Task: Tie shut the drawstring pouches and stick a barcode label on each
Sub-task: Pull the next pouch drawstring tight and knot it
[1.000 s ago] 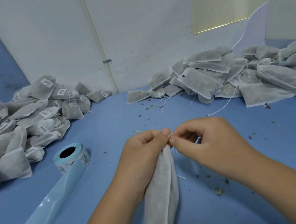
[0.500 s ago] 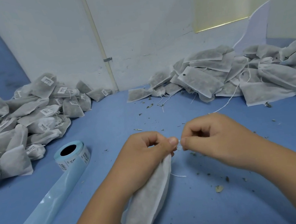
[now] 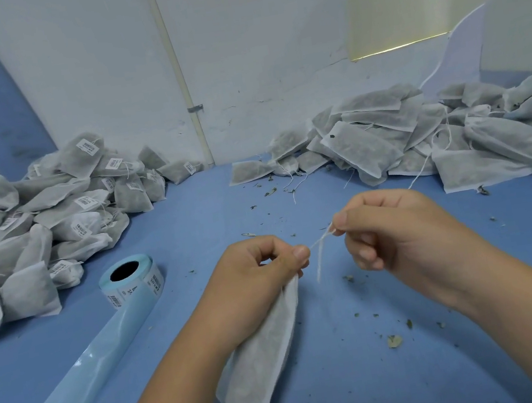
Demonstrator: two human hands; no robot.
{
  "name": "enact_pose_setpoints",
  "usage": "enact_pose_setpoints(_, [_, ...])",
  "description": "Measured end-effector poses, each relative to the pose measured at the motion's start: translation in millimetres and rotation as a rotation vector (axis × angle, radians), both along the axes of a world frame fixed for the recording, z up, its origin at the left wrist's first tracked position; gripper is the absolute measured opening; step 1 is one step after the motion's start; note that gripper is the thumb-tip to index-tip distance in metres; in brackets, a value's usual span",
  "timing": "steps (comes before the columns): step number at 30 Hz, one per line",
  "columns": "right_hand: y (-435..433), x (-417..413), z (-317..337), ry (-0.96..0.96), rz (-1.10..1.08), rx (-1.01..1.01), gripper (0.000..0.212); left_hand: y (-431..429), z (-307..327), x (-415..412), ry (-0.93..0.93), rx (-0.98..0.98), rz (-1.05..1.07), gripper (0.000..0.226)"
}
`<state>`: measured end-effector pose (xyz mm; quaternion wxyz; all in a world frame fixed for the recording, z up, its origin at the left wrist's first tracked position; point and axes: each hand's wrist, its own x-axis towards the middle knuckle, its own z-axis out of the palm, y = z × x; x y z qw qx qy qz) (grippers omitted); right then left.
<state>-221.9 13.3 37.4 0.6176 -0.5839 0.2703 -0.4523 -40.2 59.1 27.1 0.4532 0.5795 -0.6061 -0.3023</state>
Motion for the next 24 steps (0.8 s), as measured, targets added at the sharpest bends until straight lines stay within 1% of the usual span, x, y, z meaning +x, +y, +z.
enact_pose_setpoints(2, [2.3,2.8,1.3,-0.155,0.066,0.071,0.005,0.1,2.4,-0.8,0.007,-0.043,-0.009,0.028])
enact_pose_setpoints(4, [6.3,7.7,0.4,-0.294,0.139,0.157,0.006,0.8,4.0,-3.5,0.024,-0.076,-0.043,0.032])
enact_pose_setpoints(7, [11.5,12.3,-0.9,-0.395,0.243,0.284,0.008,2.3,4.4,-6.7,0.020,-0.078,-0.072,0.034])
enact_pose_setpoints(9, [10.5,8.7,1.4,-0.354,0.309,0.364,0.009,1.2,2.3,-3.8,-0.009,-0.083,-0.036,0.030])
enact_pose_setpoints(12, [2.6,-2.1,6.0,-0.166,0.345,0.468,0.008,-1.6,-0.7,4.2,-0.044,-0.098,0.055,0.019])
enact_pose_setpoints(14, [-0.9,-5.7,6.8,-0.105,0.348,0.500,0.009,-3.2,-2.4,5.6,-0.067,-0.128,0.069,0.018])
enact_pose_setpoints(17, [1.1,-1.4,4.2,-0.187,0.315,0.469,0.010,-4.1,-6.3,2.1,-0.112,-0.163,0.067,0.024])
enact_pose_setpoints(20, [3.6,4.9,1.2,-0.289,0.283,0.437,0.012,-4.8,-9.2,2.1,-0.102,-0.171,0.065,0.024])
enact_pose_setpoints(22, [2.9,4.8,1.8,-0.257,0.314,0.456,0.011,-5.9,-8.8,4.1,-0.088,-0.173,0.074,0.024])
enact_pose_setpoints(24, [0.2,1.1,3.0,-0.171,0.326,0.484,0.011,-6.8,-9.2,5.8,-0.101,-0.178,0.086,0.023])
